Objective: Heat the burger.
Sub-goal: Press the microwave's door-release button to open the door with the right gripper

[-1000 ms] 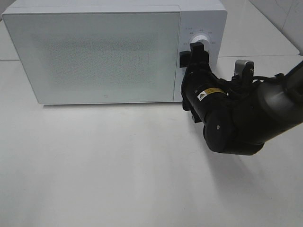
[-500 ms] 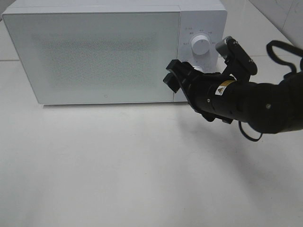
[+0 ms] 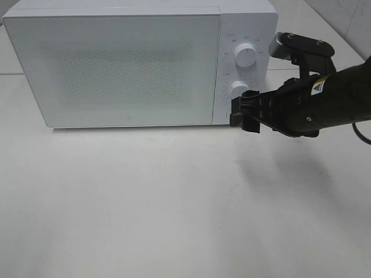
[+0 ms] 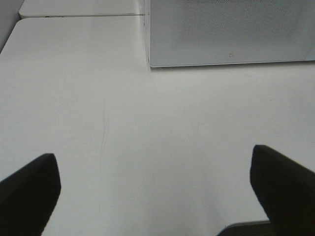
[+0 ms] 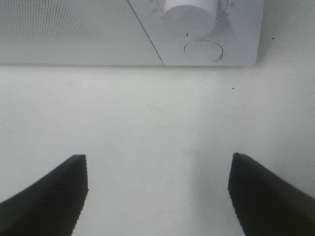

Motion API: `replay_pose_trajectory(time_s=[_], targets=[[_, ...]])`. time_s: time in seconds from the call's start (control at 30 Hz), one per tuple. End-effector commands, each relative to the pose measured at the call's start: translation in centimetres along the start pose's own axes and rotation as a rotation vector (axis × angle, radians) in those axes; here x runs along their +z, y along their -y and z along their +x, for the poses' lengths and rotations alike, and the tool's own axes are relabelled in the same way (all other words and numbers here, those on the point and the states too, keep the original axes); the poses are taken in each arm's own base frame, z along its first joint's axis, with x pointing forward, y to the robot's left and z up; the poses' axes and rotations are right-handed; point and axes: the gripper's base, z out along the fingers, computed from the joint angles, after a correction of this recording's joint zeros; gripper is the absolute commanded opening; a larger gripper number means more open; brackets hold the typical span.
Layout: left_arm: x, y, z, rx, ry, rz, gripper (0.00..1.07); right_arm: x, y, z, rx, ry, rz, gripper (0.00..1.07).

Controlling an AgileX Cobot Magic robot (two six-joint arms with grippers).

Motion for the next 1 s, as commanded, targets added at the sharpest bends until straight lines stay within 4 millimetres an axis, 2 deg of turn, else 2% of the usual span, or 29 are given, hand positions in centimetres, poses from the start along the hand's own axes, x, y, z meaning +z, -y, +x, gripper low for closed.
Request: replay_pose_trajectory(time_s=[0.03,0.2,0.27,0.3,0.37,0.47,0.53,0.57,0.63,0.73,0.83,0.87,0.9,0.97,1.0], targets=[[-0.1,0.0,0.0,-0.001,0.015,0.003,1.00,-2.1,-0.4,-0.6,-0.203,-0.112,-0.005,0.76],[-0.1,0.0,0.0,-0.001,0.015,0.003,1.00,-3.9,-0.6,-0.5,-0.252,-0.183,-0.015,0.76],[-0.1,0.0,0.0,-0.001,0.015,0.003,1.00,-5.8,-0.7,-0.1,-0.257,-0.223,-0.022,0.76],[-0.1,0.0,0.0,-0.001,0.015,0.003,1.00,-5.8,-0.7,-0.1,-0.257,-0.223,-0.022,0.76],[-0.1,0.0,0.0,-0.001,0.015,0.003,1.00,-7.5,-0.7,0.2,-0.262,-0.237,-0.030,0.76],[-0.1,0.0,0.0,-0.001,0.015,0.003,1.00,-8.1,-0.7,0.3,-0.263,-0.242,-0.034,0.76],[-0.1,0.0,0.0,-0.001,0.015,0.003,1.00,-9.9,-0.8,0.7,-0.270,-0.250,-0.042,0.76],[-0.1,0.0,0.0,-0.001,0.015,0.003,1.00,-9.9,-0.8,0.7,-0.270,-0.250,-0.042,0.76],[-0.1,0.0,0.0,-0.001,0.015,0.003,1.00,-12.0,-0.7,1.4,-0.279,-0.275,-0.050,0.76],[-0.1,0.0,0.0,-0.001,0.015,0.003,1.00,-12.6,-0.7,1.6,-0.282,-0.279,-0.052,0.76],[-0.1,0.0,0.0,-0.001,0.015,0.003,1.00,-16.0,-0.6,2.5,-0.294,-0.246,-0.070,0.76],[-0.1,0.0,0.0,-0.001,0.015,0.003,1.00,-16.0,-0.6,2.5,-0.294,-0.246,-0.070,0.76],[-0.1,0.0,0.0,-0.001,0.015,0.003,1.00,-17.6,-0.5,3.0,-0.301,-0.212,-0.078,0.76],[-0.1,0.0,0.0,-0.001,0.015,0.003,1.00,-18.2,-0.4,3.2,-0.302,-0.197,-0.079,0.76],[-0.1,0.0,0.0,-0.001,0.015,0.003,1.00,-19.7,0.1,3.6,-0.285,-0.149,-0.072,0.76]])
